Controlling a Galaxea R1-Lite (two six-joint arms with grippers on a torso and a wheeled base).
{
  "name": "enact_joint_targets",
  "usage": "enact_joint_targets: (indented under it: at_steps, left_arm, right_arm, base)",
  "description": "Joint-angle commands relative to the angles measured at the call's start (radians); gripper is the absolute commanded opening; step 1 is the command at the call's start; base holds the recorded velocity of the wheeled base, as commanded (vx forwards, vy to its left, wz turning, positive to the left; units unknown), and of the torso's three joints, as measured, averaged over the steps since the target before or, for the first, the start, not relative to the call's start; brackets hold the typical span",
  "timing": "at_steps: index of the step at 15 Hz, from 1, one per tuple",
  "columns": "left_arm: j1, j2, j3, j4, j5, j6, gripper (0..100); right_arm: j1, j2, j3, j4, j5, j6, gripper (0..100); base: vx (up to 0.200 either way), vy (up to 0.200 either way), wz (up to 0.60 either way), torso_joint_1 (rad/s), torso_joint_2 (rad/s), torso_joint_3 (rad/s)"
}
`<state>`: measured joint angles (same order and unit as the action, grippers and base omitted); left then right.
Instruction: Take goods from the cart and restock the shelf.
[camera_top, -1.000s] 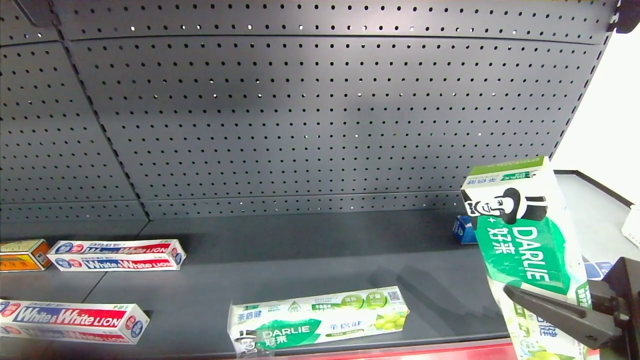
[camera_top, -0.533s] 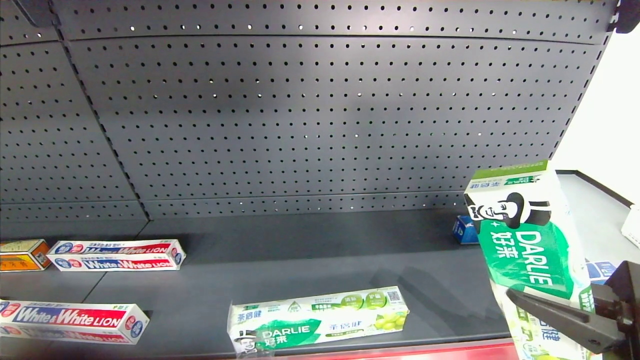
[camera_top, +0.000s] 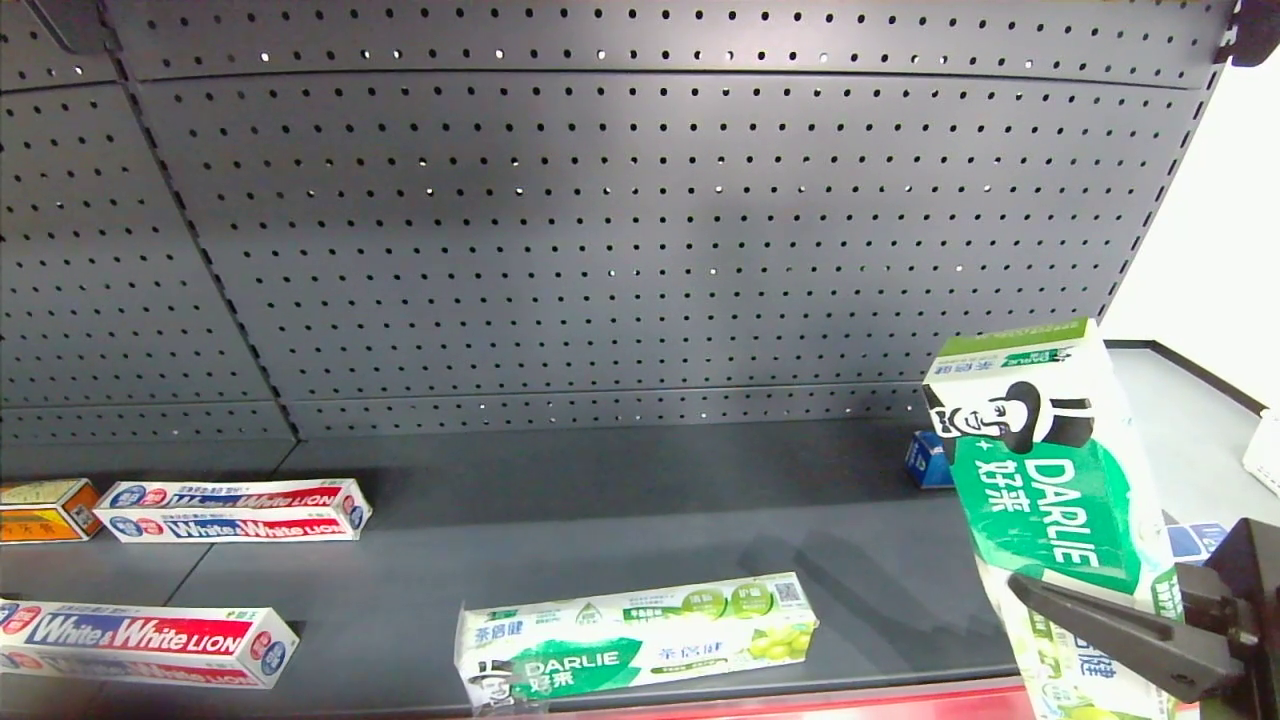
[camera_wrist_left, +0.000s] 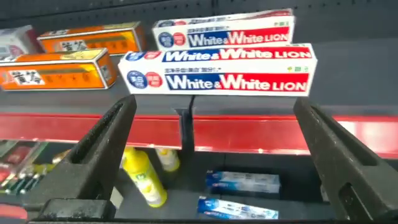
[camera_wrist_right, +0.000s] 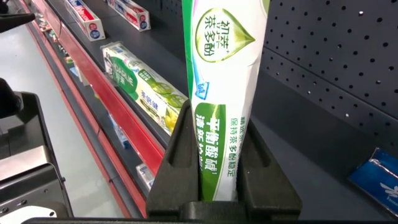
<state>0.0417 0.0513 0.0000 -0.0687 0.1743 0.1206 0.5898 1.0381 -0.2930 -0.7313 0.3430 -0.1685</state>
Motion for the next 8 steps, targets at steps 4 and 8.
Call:
enact_joint_targets:
  at_steps: [4, 8]
  left_arm:
    - [-0.042, -0.051, 0.0, 0.007, -0.246, 0.059, 100]
    - [-0.04, -0.051, -0.008, 0.033, -0.059, -0.088, 100]
  right_arm:
    - [0.002, 0.017, -0.006, -0.002, 0.001, -0.002, 0]
    - [0.004, 0.011, -0.005, -0.004, 0.001, -0.002, 0]
  base:
    - [0.0, 0.0, 0.0, 0.0, 0.0, 0.0]
    - [0.0, 0.0, 0.0, 0.0, 0.0, 0.0]
